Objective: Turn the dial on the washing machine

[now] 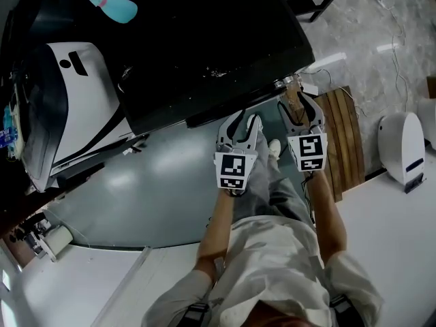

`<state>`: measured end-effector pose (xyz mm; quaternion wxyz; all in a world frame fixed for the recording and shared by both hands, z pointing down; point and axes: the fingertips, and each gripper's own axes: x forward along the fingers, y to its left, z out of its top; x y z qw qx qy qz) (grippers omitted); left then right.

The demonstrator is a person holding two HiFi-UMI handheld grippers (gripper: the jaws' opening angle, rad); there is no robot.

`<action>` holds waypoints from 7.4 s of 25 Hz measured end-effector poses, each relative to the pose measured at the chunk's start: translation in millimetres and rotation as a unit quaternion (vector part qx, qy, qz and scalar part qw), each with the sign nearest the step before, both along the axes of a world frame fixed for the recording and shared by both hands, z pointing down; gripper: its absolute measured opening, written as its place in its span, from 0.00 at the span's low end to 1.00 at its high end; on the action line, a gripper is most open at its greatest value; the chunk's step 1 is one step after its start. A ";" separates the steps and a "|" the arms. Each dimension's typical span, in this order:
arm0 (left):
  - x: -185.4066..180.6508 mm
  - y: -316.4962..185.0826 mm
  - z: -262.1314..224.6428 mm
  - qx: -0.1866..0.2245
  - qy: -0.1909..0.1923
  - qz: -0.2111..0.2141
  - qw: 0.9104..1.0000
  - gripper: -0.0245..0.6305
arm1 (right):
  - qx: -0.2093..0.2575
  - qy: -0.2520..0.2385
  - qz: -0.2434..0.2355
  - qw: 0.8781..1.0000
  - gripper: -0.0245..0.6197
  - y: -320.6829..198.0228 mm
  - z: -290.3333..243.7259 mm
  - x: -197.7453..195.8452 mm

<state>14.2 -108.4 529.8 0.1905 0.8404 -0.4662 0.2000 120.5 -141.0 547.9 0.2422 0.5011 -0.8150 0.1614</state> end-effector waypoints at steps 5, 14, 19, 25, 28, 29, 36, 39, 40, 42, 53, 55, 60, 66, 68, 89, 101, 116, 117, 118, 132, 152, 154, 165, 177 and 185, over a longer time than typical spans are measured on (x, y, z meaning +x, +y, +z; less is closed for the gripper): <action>0.8 -1.9 8.0 -0.004 0.003 -0.005 1.000 0.23 | 0.007 0.014 -0.002 1.000 0.43 -13.4 10.5 -1.7; 1.2 -4.0 16.1 -0.009 0.006 -0.010 1.000 0.23 | 0.015 0.038 -0.003 0.999 0.49 -32.8 28.9 -4.6; -0.5 -6.8 15.8 -0.009 0.007 -0.013 1.000 0.23 | 0.017 0.039 -0.002 0.999 0.49 -38.0 33.2 -5.4; -3.1 -8.4 16.2 -0.007 0.006 -0.016 1.000 0.23 | 0.016 0.035 0.008 0.999 0.45 -39.4 36.4 -4.6; -2.2 -7.9 16.1 -0.008 0.007 -0.015 1.000 0.23 | 0.008 0.009 0.016 1.000 0.45 -39.5 36.3 -3.9; -1.7 -7.7 16.1 -0.008 0.008 -0.016 1.000 0.23 | 0.005 -0.001 0.018 1.000 0.45 -39.5 36.6 -3.0; 1.9 -6.2 16.6 -0.010 0.010 -0.014 1.000 0.23 | -0.010 -0.065 0.031 0.997 0.45 -41.0 37.2 -0.7; 2.7 -5.8 17.2 -0.011 0.010 -0.013 1.000 0.23 | -0.018 -0.090 0.039 0.995 0.45 -41.1 37.7 0.5; 2.6 -5.8 17.6 -0.011 0.010 -0.013 1.000 0.23 | -0.020 -0.099 0.041 0.994 0.45 -41.2 38.0 0.8; 2.3 -6.0 18.3 -0.011 0.010 -0.013 1.000 0.23 | -0.026 -0.117 0.046 0.992 0.45 -41.4 38.7 1.2; -0.2 -6.1 19.0 -0.012 0.010 -0.013 1.000 0.23 | -0.056 -0.212 0.068 0.973 0.45 -41.1 40.8 3.3; -0.3 -6.0 19.4 -0.012 0.010 -0.012 1.000 0.23 | -0.061 -0.227 0.072 0.969 0.45 -41.4 41.2 3.6; -0.6 -4.6 20.5 -0.013 0.010 -0.012 1.000 0.23 | -0.075 -0.270 0.085 0.956 0.45 -41.6 42.1 5.0; -1.6 -3.5 21.2 -0.015 0.010 -0.012 1.000 0.23 | -0.094 -0.328 0.102 0.935 0.45 -42.4 42.5 6.6; -2.0 -3.1 21.3 -0.015 0.010 -0.012 1.000 0.23 | -0.099 -0.346 0.108 0.927 0.45 -42.3 42.7 7.2; -0.6 -3.1 20.9 -0.015 0.011 -0.007 1.000 0.23 | -0.147 -0.488 0.155 0.846 0.45 -43.3 44.8 9.8; 3.2 -2.0 22.2 -0.016 0.010 -0.005 1.000 0.23 | -0.168 -0.571 0.186 0.782 0.45 -45.2 46.5 11.5; 5.7 6.3 23.5 -0.014 0.007 -0.016 1.000 0.23 | -0.155 -0.533 0.174 0.813 0.49 -46.0 44.1 15.0; 5.3 7.2 24.3 -0.015 0.007 -0.017 1.000 0.23 | -0.150 -0.517 0.168 0.826 0.50 -45.2 44.2 15.3; 5.2 8.0 25.2 -0.015 0.006 -0.019 1.000 0.23 | -0.144 -0.499 0.163 0.839 0.50 -44.3 44.5 16.3; 5.0 18.1 28.3 -0.008 0.009 -0.042 0.999 0.23 | -0.009 -0.104 0.028 0.994 0.50 -35.4 35.9 3.6; -6.5 27.8 30.3 -0.005 0.013 -0.058 0.998 0.23 | 0.005 -0.131 0.044 0.990 0.43 -39.4 33.1 4.0; -6.4 27.8 30.3 -0.005 0.013 -0.058 0.998 0.23 | -0.002 -0.151 0.051 0.987 0.43 -39.8 33.3 4.8; -3.5 27.8 30.6 -0.006 0.015 -0.053 0.998 0.23 | -0.032 -0.228 0.071 0.970 0.43 -40.8 35.3 7.5; -1.1 29.1 32.9 -0.010 0.017 -0.051 0.999 0.23 | -0.065 -0.332 0.107 0.935 0.44 -42.1 36.9 11.1; -1.0 29.7 36.3 -0.011 0.017 -0.053 0.998 0.23 | -0.085 -0.399 0.134 0.903 0.44 -42.3 39.8 13.1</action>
